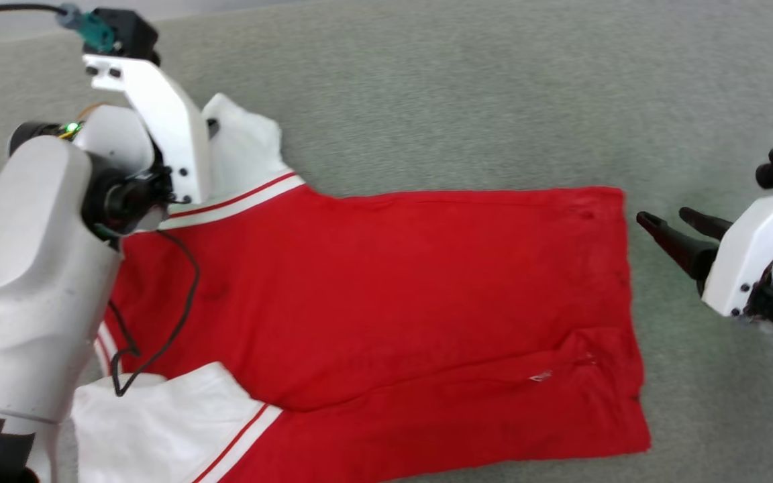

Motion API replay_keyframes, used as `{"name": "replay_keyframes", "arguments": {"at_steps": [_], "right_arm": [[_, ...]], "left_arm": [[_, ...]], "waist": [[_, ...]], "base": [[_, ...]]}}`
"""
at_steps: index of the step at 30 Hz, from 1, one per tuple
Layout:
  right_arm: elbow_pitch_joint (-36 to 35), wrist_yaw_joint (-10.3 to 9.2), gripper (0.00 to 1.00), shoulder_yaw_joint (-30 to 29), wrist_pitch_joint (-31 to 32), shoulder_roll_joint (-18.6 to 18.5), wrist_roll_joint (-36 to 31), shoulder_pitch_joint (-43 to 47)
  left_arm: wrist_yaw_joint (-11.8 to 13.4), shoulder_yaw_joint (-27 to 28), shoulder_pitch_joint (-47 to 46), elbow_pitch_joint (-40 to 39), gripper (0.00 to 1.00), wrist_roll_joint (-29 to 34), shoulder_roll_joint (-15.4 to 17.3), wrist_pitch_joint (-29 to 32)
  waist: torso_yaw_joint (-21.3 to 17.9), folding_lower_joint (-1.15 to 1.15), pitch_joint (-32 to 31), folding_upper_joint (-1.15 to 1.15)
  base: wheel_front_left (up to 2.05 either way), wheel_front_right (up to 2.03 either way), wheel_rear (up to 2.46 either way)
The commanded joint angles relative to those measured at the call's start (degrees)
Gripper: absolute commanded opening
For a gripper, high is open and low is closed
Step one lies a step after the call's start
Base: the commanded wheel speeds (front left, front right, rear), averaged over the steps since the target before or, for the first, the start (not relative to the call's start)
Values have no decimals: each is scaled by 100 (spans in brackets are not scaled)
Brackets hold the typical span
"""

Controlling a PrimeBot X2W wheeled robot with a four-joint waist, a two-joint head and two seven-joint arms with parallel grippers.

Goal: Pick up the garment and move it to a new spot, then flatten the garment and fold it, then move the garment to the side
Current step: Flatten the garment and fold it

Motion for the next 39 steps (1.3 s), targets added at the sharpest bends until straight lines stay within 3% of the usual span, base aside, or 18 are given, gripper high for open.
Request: {"name": "replay_keyframes", "arguments": {"at_steps": [1, 12, 13, 14, 15, 16, 23, 31, 39], "right_arm": [[56, 0, 100, -3, 126, -31, 38, -148], [1005, 0, 100, 167, 1327, 67, -128, -687], [1096, -1, 93, 194, 1449, 101, -123, -677], [1151, -1, 41, 231, 1524, 132, -141, -686], [1176, 0, 7, 238, 1563, 160, -153, -702], [1212, 0, 0, 244, 1625, 186, -150, -704], [887, 0, 0, 205, 1271, -34, -405, -943], [503, -1, 0, -53, 666, -90, -614, -613], [17, -1, 0, -359, 351, -37, -771, 310]], "left_arm": [[-20, -10, -87, -36, 0, 27, -40, -65], [-206, -196, -230, -310, 0, 17, -319, -311], [-208, -207, -223, -315, 0, 6, -332, -324], [-216, -213, -218, -316, 0, -1, -336, -333], [-222, -219, -208, -306, 0, -6, -334, -350], [-227, -220, -198, -294, 0, -17, -336, -357], [-145, -100, 2, -197, 0, -77, -312, -590], [-14, 182, 658, -491, 0, -199, -197, -1314], [414, 439, 2113, -1514, 0, -253, 82, -1925]], "waist": [[238, -1, 39, 0], [734, -1, 299, 0], [751, -1, 304, 0], [766, -1, 309, 0], [776, -1, 313, 0], [783, -1, 313, 0], [792, -1, 161, 0], [829, -1, -390, 0], [884, -1, -985, 0]], "base": [[0, 0, 0], [0, 0, 0], [0, 0, 0], [0, 0, 0], [0, 0, 0], [0, 0, 0], [0, 0, 0], [0, 0, 0], [0, 0, 0]]}}
